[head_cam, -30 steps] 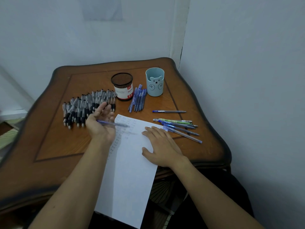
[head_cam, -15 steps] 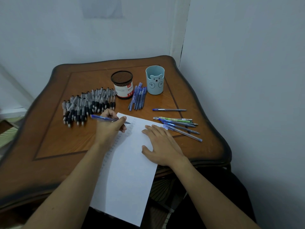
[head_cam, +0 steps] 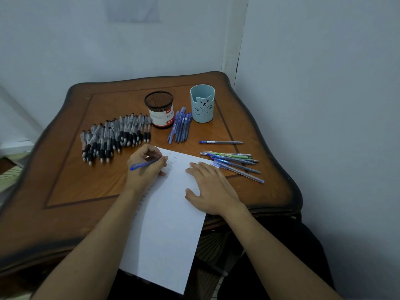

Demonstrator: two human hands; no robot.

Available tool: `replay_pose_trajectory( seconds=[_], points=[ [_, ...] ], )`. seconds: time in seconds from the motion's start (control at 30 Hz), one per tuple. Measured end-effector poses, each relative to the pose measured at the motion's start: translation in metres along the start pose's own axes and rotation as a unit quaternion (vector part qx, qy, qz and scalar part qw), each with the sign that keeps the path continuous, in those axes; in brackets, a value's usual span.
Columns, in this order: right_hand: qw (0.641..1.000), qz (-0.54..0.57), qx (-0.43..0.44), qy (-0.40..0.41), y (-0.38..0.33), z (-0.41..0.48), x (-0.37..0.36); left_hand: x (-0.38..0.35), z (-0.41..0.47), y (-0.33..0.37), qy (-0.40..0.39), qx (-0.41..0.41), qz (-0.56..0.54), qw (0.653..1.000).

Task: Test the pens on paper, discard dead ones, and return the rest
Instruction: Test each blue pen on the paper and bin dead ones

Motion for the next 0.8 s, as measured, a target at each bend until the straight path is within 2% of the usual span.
replay_pose_trajectory(
  seconds=[0.2, 0.57, 0.7, 0.8],
  points=[
    [1.0, 0.003, 0.001, 0.006, 0.001, 0.0, 0.0, 0.01, 0.002, -0.011, 0.069, 0.025, 0.022, 0.997],
    [1.0, 0.006, 0.001, 0.01, 0.001, 0.0, 0.001, 0.005, 0.004, -0.012, 0.048, 0.007, 0.062, 0.997],
    [1.0, 0.006, 0.001, 0.011, 0.001, 0.001, 0.002, 0.002, 0.003, -0.008, 0.034, -0.028, 0.073, 0.996],
    [1.0, 0.006, 0.0, 0.013, 0.002, 0.001, 0.001, 0.002, 0.005, -0.011, 0.03, -0.018, 0.088, 0.996]
  ],
)
Point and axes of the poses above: each hand's wrist, its own z-axis towards the middle knuckle, its own x-axis out of the back of the hand, y = z × x, the point moved 8 cm from there along z, towards the middle knuckle, and after that the axes turned 6 degrees about y, right-handed, at the moved point
